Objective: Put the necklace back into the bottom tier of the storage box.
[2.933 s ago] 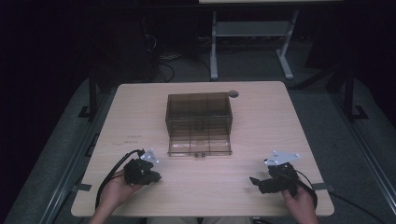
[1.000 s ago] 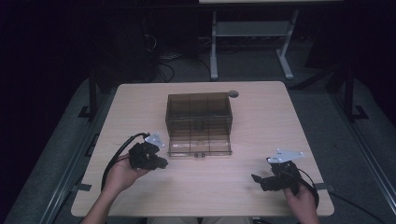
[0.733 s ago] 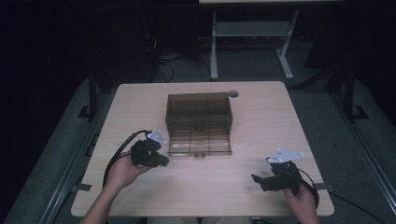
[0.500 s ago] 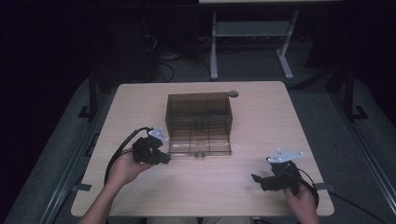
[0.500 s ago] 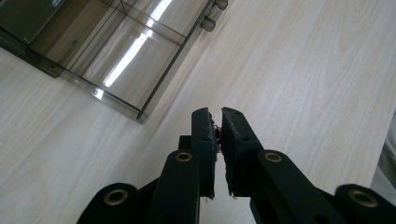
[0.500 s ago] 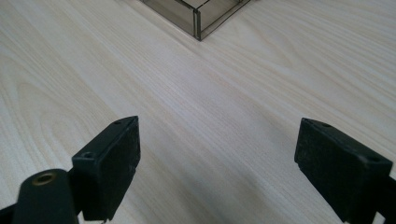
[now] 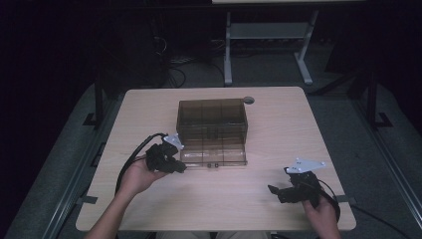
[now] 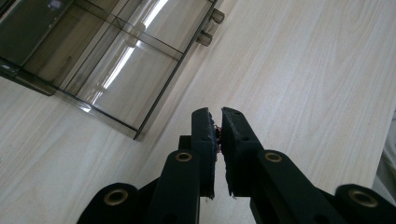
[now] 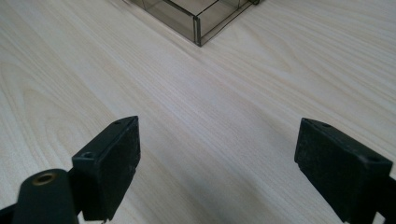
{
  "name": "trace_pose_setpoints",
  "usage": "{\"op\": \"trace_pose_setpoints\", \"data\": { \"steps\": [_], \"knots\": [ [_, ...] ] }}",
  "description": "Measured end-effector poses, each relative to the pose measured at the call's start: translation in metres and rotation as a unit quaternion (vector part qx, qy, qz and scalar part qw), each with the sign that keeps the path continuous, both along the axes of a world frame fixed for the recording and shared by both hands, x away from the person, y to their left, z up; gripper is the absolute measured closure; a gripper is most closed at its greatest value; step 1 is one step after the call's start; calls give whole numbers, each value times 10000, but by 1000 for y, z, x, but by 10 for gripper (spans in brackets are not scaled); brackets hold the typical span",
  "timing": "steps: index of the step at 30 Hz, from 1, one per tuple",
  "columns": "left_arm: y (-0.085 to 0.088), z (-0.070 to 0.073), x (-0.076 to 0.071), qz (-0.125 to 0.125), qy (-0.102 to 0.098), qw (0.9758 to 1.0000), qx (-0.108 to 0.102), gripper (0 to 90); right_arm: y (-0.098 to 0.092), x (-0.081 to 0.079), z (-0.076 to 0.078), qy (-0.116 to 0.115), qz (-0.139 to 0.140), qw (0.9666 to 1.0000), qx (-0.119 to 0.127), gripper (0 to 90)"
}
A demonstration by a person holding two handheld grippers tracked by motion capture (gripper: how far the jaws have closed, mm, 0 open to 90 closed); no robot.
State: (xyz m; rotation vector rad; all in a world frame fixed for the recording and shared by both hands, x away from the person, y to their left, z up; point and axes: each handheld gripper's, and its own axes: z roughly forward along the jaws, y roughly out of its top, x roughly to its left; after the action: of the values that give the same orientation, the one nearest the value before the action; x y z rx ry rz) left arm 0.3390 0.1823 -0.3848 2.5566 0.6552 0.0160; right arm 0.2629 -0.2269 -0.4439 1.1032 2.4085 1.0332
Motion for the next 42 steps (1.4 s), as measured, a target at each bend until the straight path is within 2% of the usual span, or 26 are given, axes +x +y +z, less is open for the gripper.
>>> {"op": "trace_pose_setpoints", "data": {
  "steps": [6,16,24,29,42],
  "knots": [
    [0,1,0,-6,-31,10000,-9,834,0,0,0,-60,-28,10000,12,137],
    [1,2,5,42,3,10000,-68,834,0,0,0,-35,-31,10000,34,138],
    [-7,11,11,23,-65,9999,-99,834,0,0,0,-27,-18,10000,26,137],
    [-14,14,17,-48,-96,9999,-31,834,-1,0,1,-57,-13,10000,18,138],
    [-22,13,26,-59,-47,10000,-14,834,0,0,1,-66,-4,10000,16,137]
  ]
}}
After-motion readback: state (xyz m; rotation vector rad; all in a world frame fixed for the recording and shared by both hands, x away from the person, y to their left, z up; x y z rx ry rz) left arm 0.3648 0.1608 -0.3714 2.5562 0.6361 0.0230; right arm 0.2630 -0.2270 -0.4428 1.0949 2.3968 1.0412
